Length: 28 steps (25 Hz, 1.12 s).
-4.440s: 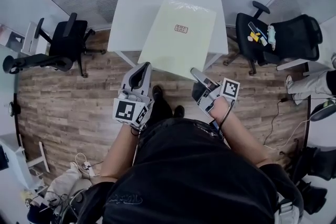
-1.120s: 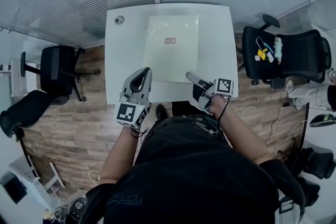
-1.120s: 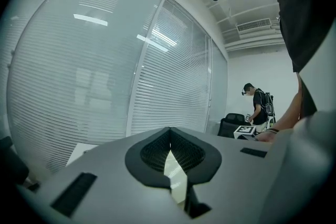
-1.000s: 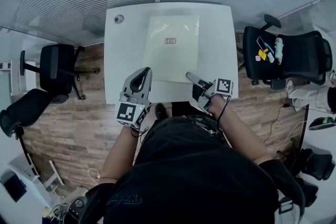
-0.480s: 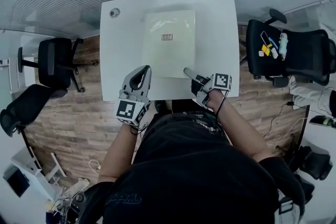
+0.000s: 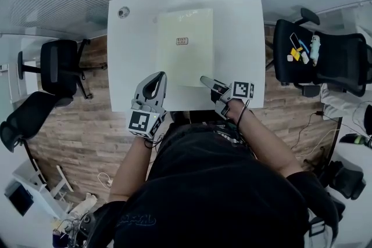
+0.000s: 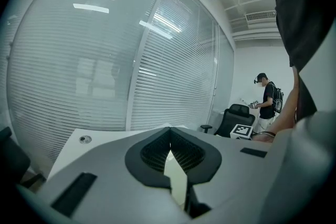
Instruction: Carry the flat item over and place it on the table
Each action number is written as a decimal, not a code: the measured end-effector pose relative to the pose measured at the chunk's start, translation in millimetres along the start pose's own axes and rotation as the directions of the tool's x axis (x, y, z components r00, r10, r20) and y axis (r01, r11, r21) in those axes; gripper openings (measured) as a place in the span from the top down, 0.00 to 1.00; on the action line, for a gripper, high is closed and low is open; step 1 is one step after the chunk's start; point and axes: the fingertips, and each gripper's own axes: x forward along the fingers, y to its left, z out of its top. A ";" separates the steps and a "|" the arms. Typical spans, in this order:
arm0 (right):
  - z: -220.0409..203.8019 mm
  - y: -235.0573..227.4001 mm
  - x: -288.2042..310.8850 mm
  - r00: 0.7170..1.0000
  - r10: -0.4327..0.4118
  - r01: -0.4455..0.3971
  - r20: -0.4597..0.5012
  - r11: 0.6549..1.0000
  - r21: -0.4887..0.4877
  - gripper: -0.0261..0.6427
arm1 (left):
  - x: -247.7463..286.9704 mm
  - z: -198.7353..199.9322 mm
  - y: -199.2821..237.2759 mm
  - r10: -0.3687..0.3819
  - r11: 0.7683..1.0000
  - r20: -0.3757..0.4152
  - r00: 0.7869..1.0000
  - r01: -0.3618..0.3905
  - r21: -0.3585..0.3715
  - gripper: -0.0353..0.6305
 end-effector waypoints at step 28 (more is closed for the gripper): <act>13.4 -77.8 9.2 0.944 -0.329 0.307 -0.012 0.894 -0.325 0.46 | -1.2 -27.7 -14.8 -0.045 0.999 -0.072 0.996 0.044 -0.013 0.93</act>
